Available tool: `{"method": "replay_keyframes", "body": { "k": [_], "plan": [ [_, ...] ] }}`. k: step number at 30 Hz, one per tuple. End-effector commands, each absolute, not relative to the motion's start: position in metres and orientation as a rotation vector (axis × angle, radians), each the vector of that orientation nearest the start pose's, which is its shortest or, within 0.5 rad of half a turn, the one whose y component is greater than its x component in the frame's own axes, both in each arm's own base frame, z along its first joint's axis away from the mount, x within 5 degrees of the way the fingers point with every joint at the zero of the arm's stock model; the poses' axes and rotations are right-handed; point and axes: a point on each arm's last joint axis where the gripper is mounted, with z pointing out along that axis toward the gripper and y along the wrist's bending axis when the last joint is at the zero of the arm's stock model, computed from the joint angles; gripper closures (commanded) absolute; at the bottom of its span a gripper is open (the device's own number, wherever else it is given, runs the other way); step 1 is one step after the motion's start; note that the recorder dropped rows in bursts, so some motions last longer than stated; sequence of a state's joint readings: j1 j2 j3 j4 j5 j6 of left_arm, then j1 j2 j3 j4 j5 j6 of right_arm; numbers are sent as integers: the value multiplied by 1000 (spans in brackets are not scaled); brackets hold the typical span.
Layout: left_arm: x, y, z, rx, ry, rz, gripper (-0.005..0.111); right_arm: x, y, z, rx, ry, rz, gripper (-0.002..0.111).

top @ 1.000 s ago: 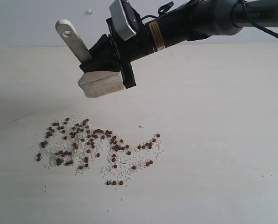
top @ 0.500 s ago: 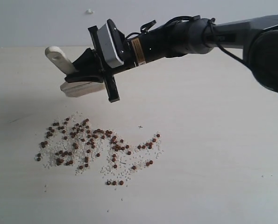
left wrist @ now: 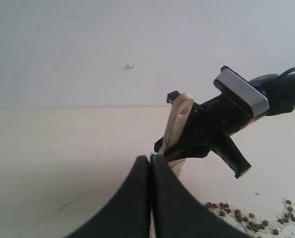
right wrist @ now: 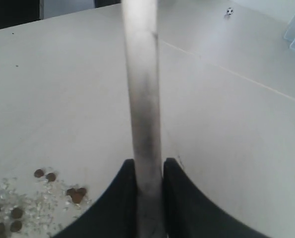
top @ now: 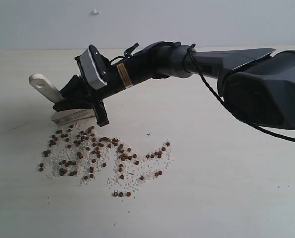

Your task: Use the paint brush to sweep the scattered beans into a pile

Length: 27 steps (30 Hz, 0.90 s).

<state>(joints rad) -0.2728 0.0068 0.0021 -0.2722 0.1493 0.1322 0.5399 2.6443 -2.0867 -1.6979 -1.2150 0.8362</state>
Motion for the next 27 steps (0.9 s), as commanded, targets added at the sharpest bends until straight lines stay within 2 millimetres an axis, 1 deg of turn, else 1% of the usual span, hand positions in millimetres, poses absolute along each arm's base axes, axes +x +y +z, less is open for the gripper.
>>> {"method": "replay_keyframes", "body": {
  "k": [1,2,5,7,9,12,15,19,20,22,23,25,27],
  "plan": [
    [53,-19,201,132,1625,-363,107,404,341,106,-1728,1106,1146,108],
    [53,-19,201,132,1625,-363,107,404,341,106,-1697,1183,1194,108],
    [53,-19,201,132,1625,-363,107,404,341,107,-1634,1322,1278,108],
    [53,-19,201,132,1625,-363,107,404,341,107,-1557,1471,1367,108],
    [53,-19,201,132,1625,-363,107,404,341,108,-1512,1548,1412,108],
    [53,-19,201,132,1625,-363,107,405,341,112,-1465,1616,1450,108],
    [53,-19,201,132,1625,-363,107,405,341,127,-1438,1636,1464,108],
    [53,-19,201,132,1625,-363,107,404,340,157,-1440,1589,1442,108],
    [53,-19,201,132,1625,-363,107,404,340,167,-1457,1548,1419,108],
    [53,-19,201,132,1625,-363,107,401,338,191,-1521,1398,1330,108],
    [53,-19,201,132,1625,-363,107,401,338,196,-1544,1347,1297,108],
    [53,-19,201,132,1625,-363,107,400,338,200,-1594,1240,1227,108],
    [53,-19,201,132,1625,-363,107,398,340,200,-1679,1043,1102,108]
  ]
}}
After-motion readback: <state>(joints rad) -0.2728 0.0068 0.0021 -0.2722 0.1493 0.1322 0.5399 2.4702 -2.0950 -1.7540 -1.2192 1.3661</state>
